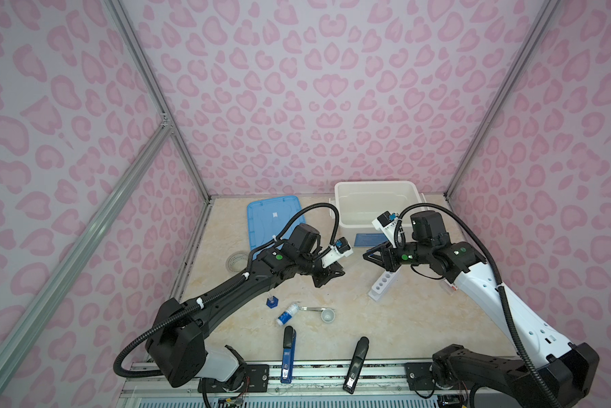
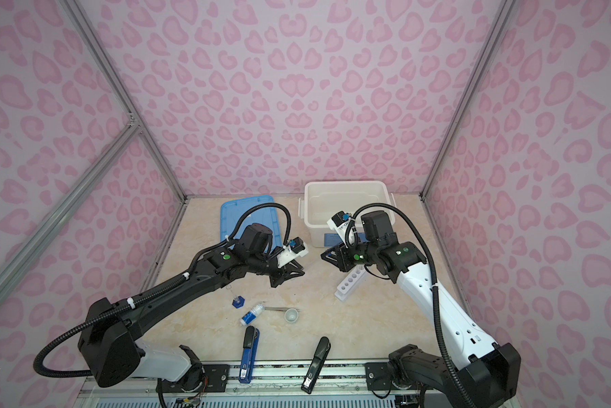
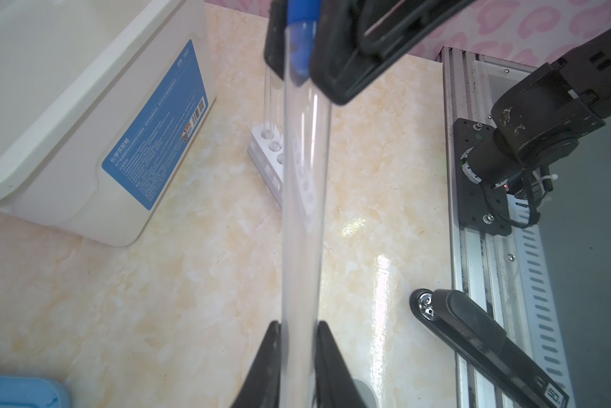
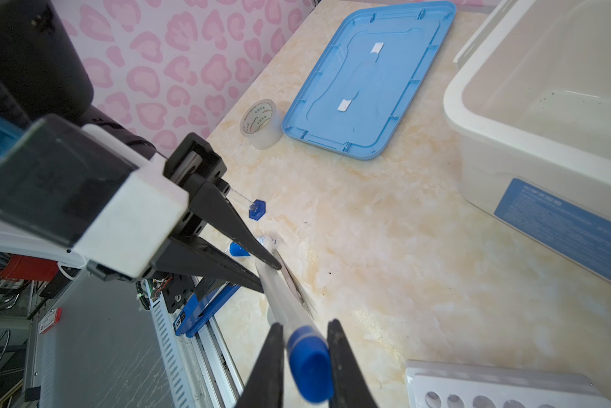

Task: Organize the chemistry lab equipment

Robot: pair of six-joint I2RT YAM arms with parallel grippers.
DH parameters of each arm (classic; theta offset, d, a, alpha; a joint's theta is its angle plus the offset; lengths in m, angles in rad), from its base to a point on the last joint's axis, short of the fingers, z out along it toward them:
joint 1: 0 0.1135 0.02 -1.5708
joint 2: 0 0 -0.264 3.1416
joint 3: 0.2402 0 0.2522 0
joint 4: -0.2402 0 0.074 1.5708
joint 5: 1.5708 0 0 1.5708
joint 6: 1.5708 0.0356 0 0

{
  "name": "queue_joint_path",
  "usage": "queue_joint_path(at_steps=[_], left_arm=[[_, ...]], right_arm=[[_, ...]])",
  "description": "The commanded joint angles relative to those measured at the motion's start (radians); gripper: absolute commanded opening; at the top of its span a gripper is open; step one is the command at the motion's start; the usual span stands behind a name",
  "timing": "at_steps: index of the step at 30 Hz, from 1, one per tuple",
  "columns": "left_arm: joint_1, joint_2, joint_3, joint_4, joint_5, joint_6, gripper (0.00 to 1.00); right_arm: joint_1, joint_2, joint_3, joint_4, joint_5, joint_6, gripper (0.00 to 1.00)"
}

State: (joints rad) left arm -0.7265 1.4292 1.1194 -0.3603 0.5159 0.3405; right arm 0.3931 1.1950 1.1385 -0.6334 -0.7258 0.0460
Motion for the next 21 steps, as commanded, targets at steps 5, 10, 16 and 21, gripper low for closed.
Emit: queue_joint_path(at_steps=[5,10,16,21], left_arm=[[-0.001,-0.003,0.000,0.061,0.024,-0.012,0.45],[0.001,-0.016,-0.001,0.064,-0.016,-0.014,0.50],[0.043,-0.082,-0.018,0.100,-0.109,-0.097,0.58],[0.110,-0.164,-0.053,0.138,-0.106,-0.175,0.70]], right_arm=[[0.004,0.007,-0.011,0.003,0.035,0.014,0.14],[0.004,0.014,0.012,-0.053,0.093,-0.003,0.13],[0.009,0.007,0.126,-0.268,0.311,-0.043,0.13],[0.009,-0.005,0.179,-0.406,0.460,-0.047,0.14]])
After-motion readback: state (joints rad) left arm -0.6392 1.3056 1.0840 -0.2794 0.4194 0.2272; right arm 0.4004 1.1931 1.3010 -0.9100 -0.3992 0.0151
